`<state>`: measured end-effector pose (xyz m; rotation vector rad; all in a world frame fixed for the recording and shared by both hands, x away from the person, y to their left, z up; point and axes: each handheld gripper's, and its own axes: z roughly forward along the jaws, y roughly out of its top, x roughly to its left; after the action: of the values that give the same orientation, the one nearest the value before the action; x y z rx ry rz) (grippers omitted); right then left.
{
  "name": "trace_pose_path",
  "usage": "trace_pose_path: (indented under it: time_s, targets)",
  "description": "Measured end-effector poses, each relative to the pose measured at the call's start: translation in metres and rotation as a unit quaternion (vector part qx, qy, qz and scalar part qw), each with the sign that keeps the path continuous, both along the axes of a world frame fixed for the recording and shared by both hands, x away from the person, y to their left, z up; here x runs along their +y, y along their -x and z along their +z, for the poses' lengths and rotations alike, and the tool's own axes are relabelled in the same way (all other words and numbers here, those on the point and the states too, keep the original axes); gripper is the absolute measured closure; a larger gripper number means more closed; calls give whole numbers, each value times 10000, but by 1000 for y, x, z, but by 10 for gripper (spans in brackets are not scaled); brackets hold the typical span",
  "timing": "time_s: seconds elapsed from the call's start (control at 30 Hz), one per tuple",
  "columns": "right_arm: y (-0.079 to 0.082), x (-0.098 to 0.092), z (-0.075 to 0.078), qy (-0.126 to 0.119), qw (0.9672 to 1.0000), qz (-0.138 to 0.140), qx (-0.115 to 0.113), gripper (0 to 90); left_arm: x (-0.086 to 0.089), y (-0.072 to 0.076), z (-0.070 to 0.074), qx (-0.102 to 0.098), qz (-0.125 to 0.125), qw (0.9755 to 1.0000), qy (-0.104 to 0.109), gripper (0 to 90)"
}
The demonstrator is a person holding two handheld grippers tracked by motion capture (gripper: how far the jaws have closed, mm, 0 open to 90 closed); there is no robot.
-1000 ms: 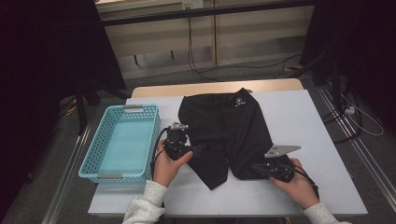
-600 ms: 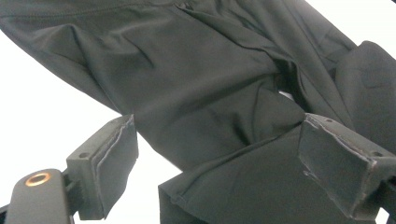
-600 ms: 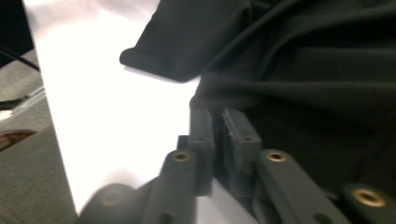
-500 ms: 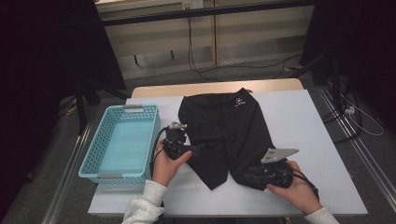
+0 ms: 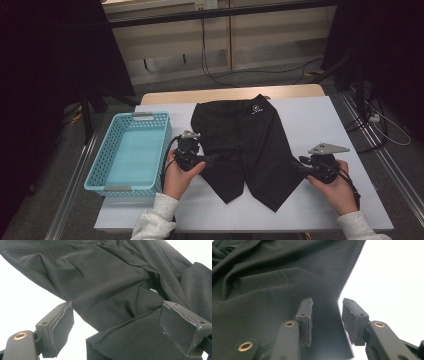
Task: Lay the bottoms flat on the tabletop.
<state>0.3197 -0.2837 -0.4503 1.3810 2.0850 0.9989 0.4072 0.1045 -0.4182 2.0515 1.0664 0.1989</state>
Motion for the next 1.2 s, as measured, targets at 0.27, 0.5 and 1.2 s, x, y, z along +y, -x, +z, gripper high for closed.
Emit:
trace_pose_path:
  time_s: [0.27,0.5,1.2]
  targets:
    - [-3,-10,-14,-37,9995,-101,284,696,-1,1,1,-41,-10,10000,-17,127]
    - [6,-9,-10,-150,9986,76,492,895,-2,0,2,-21,-22,10000,-2,127]
    - [43,-18,4,-179,9973,204,685,678,-6,1,5,-71,-74,9999,37,126]
